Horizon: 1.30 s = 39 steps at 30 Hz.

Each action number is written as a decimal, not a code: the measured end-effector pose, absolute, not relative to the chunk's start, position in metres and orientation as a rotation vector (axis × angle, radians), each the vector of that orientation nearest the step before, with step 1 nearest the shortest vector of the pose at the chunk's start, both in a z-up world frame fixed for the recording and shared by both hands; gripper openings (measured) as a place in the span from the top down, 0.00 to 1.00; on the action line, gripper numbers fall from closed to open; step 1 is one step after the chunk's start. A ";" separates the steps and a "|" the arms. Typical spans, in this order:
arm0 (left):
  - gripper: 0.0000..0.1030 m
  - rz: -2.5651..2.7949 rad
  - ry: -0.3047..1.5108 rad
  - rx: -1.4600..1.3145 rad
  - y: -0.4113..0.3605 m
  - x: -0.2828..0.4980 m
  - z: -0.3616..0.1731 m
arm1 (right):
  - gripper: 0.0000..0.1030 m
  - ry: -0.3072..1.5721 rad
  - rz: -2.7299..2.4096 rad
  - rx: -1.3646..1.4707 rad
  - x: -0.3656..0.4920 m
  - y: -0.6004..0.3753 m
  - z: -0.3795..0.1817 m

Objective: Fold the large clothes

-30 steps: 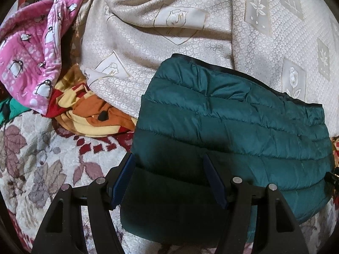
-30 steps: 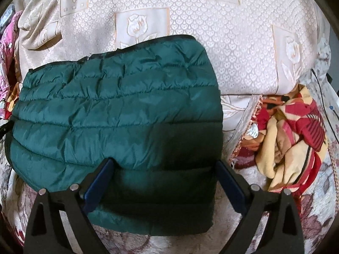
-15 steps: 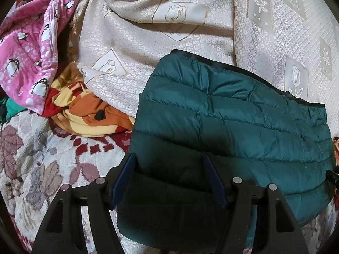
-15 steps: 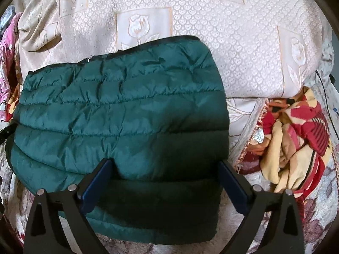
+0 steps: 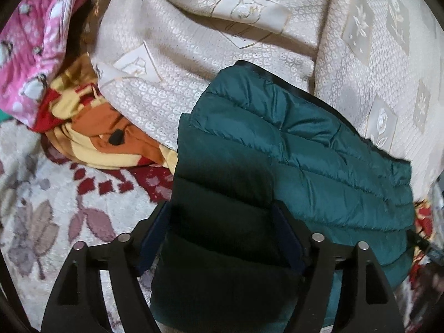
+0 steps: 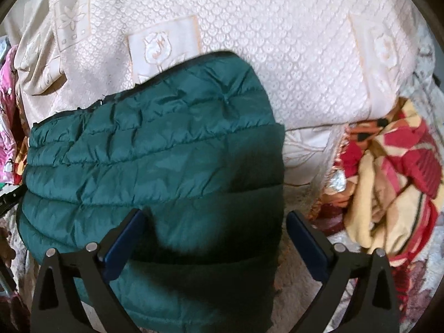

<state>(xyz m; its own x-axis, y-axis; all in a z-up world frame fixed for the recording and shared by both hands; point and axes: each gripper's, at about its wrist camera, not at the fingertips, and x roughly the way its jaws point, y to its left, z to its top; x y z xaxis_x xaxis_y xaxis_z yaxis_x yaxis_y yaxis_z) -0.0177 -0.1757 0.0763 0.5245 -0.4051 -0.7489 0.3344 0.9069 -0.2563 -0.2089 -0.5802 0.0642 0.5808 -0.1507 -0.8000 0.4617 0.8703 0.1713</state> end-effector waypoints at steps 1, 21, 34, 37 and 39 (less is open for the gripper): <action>0.48 -0.459 0.927 -0.102 -0.174 -0.015 0.074 | 0.00 0.887 -0.358 0.395 -0.208 -0.581 0.062; 0.24 -0.650 1.119 -0.383 -0.181 0.019 0.018 | 0.00 0.926 -0.098 0.694 -0.172 -0.634 0.013; 0.88 -0.764 1.042 -0.339 -0.171 -0.028 0.080 | 0.56 0.789 0.023 0.689 -0.218 -0.602 0.067; 0.88 -0.797 1.054 -0.344 -0.158 -0.043 0.097 | 0.57 0.790 0.046 0.682 -0.238 -0.586 0.082; 0.88 -0.820 1.069 -0.341 -0.144 -0.060 0.107 | 0.57 0.793 0.061 0.693 -0.257 -0.575 0.090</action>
<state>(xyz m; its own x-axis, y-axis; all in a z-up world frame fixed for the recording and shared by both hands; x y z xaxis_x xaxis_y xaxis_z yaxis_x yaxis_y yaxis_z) -0.0599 -0.1443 0.1069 0.2293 -0.7351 -0.6380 0.4250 0.6653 -0.6138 -0.2574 -0.5750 0.0900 0.7118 0.3004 -0.6349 0.2000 0.7798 0.5932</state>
